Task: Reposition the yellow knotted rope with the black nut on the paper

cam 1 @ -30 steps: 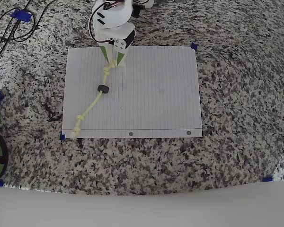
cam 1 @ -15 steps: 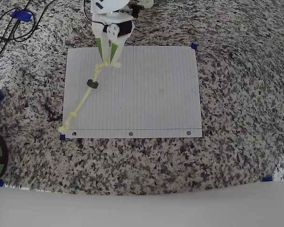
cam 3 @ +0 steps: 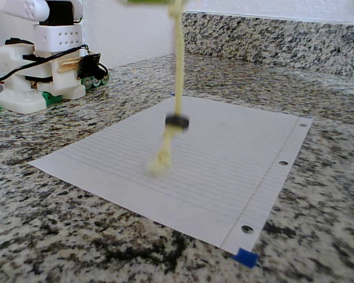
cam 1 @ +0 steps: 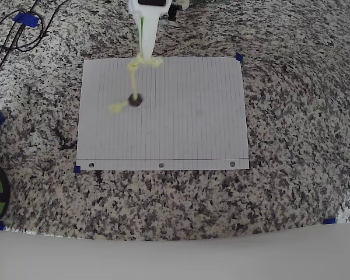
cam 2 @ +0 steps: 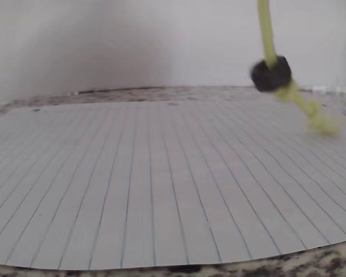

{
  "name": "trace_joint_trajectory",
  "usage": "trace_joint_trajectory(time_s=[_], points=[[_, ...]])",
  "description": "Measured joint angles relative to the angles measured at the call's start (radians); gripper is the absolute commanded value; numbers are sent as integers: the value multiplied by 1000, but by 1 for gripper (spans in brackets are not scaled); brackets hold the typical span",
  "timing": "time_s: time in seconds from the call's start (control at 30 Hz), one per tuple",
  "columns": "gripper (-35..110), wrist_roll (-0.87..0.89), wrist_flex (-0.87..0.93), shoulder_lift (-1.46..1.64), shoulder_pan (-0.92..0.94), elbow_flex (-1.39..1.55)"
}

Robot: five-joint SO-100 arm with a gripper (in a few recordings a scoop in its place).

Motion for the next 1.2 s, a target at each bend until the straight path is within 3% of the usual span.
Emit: trace_joint_trajectory(time_s=[0.13, 0.33, 0.73, 0.87, 1.2], points=[[0, -244, 46, 71, 6, -23], [0, -337, 143, 126, 110, -31], [0, -359, 52, 258, 425, -32], [0, -284, 14, 224, 492, -25], [0, -167, -121, -78, 477, 49]])
